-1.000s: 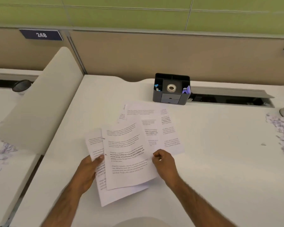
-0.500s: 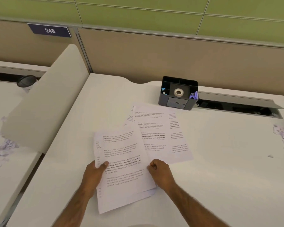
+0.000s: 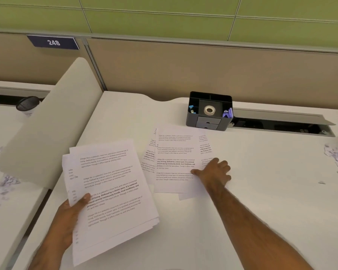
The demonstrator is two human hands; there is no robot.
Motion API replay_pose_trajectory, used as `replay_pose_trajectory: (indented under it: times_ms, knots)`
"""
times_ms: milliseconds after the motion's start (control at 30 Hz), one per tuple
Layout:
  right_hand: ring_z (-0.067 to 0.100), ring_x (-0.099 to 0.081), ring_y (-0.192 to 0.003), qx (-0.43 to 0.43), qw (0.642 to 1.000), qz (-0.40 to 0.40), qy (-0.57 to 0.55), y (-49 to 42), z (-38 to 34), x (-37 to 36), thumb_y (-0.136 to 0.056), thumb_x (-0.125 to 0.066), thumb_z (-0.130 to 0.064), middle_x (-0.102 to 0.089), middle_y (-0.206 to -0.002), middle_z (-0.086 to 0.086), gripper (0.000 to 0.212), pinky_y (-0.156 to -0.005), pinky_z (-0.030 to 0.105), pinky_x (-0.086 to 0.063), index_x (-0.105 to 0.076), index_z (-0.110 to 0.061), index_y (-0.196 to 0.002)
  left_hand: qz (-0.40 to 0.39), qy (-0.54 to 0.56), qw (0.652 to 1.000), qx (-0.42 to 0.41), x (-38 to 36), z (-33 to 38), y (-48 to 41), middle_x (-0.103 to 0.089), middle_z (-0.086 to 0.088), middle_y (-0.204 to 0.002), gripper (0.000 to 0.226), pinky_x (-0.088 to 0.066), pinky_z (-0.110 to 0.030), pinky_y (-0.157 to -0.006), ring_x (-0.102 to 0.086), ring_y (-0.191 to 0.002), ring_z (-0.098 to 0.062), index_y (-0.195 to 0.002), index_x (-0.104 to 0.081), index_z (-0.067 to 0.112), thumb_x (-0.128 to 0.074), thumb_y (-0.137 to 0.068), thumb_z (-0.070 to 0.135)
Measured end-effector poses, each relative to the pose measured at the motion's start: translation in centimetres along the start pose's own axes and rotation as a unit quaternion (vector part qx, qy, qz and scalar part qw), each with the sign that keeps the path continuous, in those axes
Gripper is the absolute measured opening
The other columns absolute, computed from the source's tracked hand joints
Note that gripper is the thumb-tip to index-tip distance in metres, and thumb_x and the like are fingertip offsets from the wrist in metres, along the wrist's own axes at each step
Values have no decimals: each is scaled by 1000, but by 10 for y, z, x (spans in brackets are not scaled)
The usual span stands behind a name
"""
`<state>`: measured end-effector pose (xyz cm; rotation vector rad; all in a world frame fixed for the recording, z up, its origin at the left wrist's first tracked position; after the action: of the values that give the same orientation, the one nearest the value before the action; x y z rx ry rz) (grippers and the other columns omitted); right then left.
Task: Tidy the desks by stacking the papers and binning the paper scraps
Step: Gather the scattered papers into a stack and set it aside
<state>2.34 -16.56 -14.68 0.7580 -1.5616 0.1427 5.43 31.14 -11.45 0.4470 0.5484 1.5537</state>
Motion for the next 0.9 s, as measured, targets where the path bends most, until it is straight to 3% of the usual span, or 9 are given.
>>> replay_pose_trajectory:
  times_ms: [100, 333, 467, 633, 767, 900]
  knots:
    - [29, -46, -120, 3, 1000, -13, 7, 0, -11, 0, -64, -82, -67, -47, -127, 11, 90, -95, 45, -43, -49, -12, -126, 15, 7, 1000, 9, 11, -3, -1, -75, -16, -115, 32, -61, -47, -81, -72, -104, -38, -125, -68, 12, -66, -94, 21]
    - [32, -55, -119, 8, 998, -51, -47, 1, -16, 2, -71, -85, -54, -56, -128, 11, 79, -100, 46, -41, -47, -14, -128, 9, 12, 1000, 24, 9, -10, -1, -76, -16, -112, 31, -63, -45, -74, -74, -99, -38, -124, -67, 10, -67, -94, 19]
    - [33, -58, -119, 53, 989, -87, -108, 11, -22, -8, -74, -83, -49, -56, -130, 11, 78, -97, 45, -49, -42, -14, -130, -16, 13, 999, 24, -5, -8, 2, -76, -16, -111, 27, -64, -43, -69, -76, -92, -34, -121, -68, 11, -66, -95, 17]
    - [30, -62, -110, 81, 985, -55, -144, 22, -14, -9, -86, -69, -51, -61, -124, 9, 50, -93, 40, -53, -59, -15, -120, -58, -2, 998, 9, -42, 8, -4, -77, -14, -108, 24, -64, -39, -66, -76, -92, -32, -118, -70, 11, -65, -96, 17]
    - [33, -56, -119, 55, 985, 25, -163, 23, 0, 8, -97, -52, -54, -60, -125, 12, 48, -99, 44, -48, -64, -14, -122, -105, -12, 994, -2, -92, 17, -34, -76, -15, -113, 27, -63, -43, -79, -74, -101, -35, -122, -69, 9, -65, -97, 15]
    - [36, -48, -126, 26, 993, 1, -119, 14, 15, 7, -100, -46, -54, -55, -131, 17, 56, -102, 48, -43, -58, -9, -130, -149, -57, 987, -14, -144, 20, -67, -76, -13, -113, 27, -58, -51, -93, -74, -104, -35, -123, -69, 9, -66, -97, 15]
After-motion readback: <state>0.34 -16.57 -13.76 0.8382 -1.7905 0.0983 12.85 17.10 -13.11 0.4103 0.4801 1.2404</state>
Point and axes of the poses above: each hand's wrist, its own y-axis away from the middle knuckle, its own x-axis out of the back of the hand, z = x × y, the point moved 7 cm from there along -y, towards the middle knuckle
